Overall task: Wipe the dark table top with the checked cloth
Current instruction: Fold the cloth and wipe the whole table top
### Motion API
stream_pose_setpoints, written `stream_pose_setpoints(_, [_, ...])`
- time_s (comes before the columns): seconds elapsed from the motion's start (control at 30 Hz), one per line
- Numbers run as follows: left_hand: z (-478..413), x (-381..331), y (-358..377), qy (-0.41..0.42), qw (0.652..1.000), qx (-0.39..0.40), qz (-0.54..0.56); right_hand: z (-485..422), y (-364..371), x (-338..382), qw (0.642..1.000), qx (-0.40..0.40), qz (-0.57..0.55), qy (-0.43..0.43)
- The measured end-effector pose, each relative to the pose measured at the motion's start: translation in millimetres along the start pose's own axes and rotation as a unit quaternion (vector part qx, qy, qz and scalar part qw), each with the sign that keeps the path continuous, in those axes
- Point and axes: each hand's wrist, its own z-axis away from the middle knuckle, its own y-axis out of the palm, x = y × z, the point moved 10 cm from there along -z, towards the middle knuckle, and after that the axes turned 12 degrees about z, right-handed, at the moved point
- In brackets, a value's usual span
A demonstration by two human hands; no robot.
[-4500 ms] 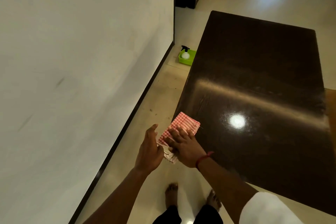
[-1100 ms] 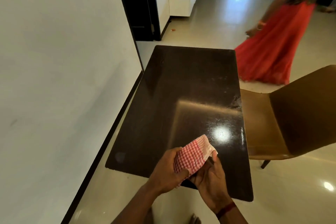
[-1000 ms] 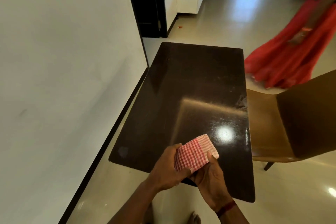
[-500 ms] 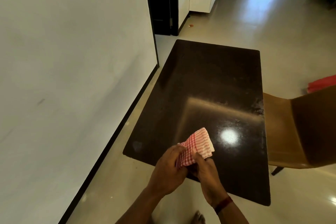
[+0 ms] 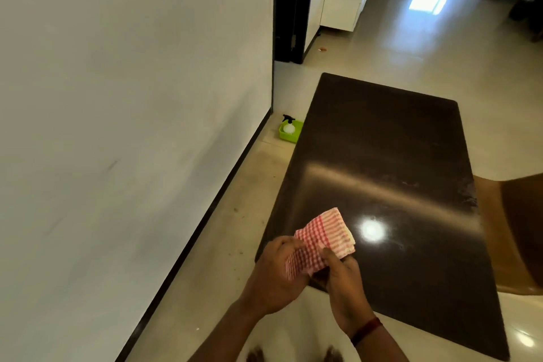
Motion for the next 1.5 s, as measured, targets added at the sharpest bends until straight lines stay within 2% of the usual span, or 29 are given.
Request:
stream_pose_setpoints(0.17, [-11, 26, -72, -0.03, 0.999, -0.042, 0.005, -12, 34, -2, 0.999, 0.008, 0.005, 0.033])
stream_pose_setpoints(0.27, [-36, 32, -97, -0.046, 0.997, -0.055, 0.017, -27, 56, 12, 1.0, 0.014, 0.006, 0.021])
stream_pose_setpoints(0.5, [-114, 30, -131, -0.026, 0.999, -0.003, 0.021, -96, 114, 40, 1.0, 0.003, -0.017, 0.013])
stream_pose_setpoints(0.73, [-201, 46, -170, -0.051, 0.998, 0.035, -0.024, -168, 157, 67, 0.995, -0.037, -0.078, 0.045])
stream_pose_setpoints(0.9, [-258, 51, -180, -0.044, 0.997, 0.048, -0.031, -211, 166, 81, 0.992, -0.062, -0.095, 0.05])
stream_pose_setpoints(1.17, [-346, 45, -183, -0.046, 0.996, 0.072, 0.04, -255, 169, 122, 0.988, -0.111, -0.099, 0.04])
stream_pose_setpoints(1.4, [-425, 42, -182, -0.055, 0.984, 0.139, 0.095, -293, 185, 171, 0.981, -0.158, -0.115, 0.0])
stream_pose_setpoints(1.5, [-452, 29, -178, -0.055, 0.978, 0.154, 0.127, -311, 185, 188, 0.978, -0.152, -0.144, -0.002])
